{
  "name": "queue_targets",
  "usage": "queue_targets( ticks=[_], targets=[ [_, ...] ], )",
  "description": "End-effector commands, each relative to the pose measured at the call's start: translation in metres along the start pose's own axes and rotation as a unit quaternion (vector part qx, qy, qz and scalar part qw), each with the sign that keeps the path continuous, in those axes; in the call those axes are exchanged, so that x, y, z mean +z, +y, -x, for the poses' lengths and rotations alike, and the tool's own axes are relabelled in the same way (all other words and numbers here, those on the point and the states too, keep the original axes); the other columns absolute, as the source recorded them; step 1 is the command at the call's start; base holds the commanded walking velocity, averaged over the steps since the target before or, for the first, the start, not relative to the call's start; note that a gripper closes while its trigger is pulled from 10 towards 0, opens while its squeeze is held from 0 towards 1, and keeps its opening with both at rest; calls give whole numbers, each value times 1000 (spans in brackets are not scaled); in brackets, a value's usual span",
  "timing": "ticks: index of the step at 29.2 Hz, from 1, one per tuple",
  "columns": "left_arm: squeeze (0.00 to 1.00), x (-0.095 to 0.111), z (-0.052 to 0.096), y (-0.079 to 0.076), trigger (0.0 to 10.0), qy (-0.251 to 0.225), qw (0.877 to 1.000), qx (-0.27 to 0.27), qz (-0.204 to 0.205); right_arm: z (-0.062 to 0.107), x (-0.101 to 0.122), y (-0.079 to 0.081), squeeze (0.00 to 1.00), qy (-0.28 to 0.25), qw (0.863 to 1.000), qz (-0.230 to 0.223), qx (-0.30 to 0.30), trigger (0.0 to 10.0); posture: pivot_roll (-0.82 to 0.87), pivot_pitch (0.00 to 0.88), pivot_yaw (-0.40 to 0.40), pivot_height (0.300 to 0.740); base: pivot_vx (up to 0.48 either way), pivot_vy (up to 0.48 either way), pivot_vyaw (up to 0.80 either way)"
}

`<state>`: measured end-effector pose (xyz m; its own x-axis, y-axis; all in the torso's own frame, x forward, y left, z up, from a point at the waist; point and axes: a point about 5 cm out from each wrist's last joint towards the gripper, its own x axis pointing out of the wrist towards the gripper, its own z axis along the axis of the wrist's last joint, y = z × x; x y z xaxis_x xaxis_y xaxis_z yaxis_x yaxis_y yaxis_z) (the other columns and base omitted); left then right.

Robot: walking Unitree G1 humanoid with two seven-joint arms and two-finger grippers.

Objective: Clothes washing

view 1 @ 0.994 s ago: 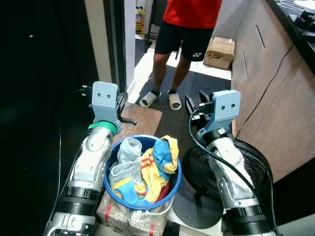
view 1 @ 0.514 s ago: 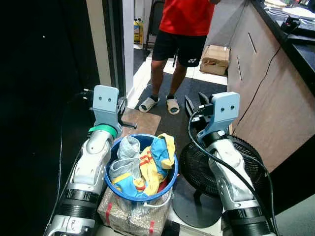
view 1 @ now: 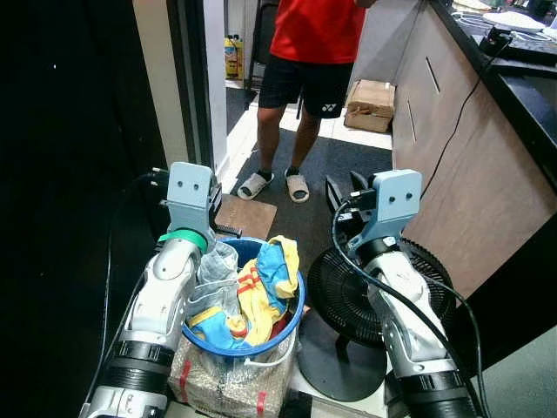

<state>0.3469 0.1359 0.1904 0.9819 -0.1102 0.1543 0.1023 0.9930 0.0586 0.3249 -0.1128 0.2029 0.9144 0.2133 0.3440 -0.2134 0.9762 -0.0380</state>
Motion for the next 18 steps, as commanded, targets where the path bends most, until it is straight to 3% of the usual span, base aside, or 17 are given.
queue_targets(
  ticks=[1,18],
  targets=[
    [0,-3,1,-2,10000,4,1000,-2,1,1,-3,-2,0,5,1000,-2,-3,10000,70,26,2,695,0,0,0],
    [0,-4,2,-2,10000,4,1000,-2,1,1,-1,-3,0,2,1000,-1,-1,10000,68,31,0,635,0,0,0]
  ],
)
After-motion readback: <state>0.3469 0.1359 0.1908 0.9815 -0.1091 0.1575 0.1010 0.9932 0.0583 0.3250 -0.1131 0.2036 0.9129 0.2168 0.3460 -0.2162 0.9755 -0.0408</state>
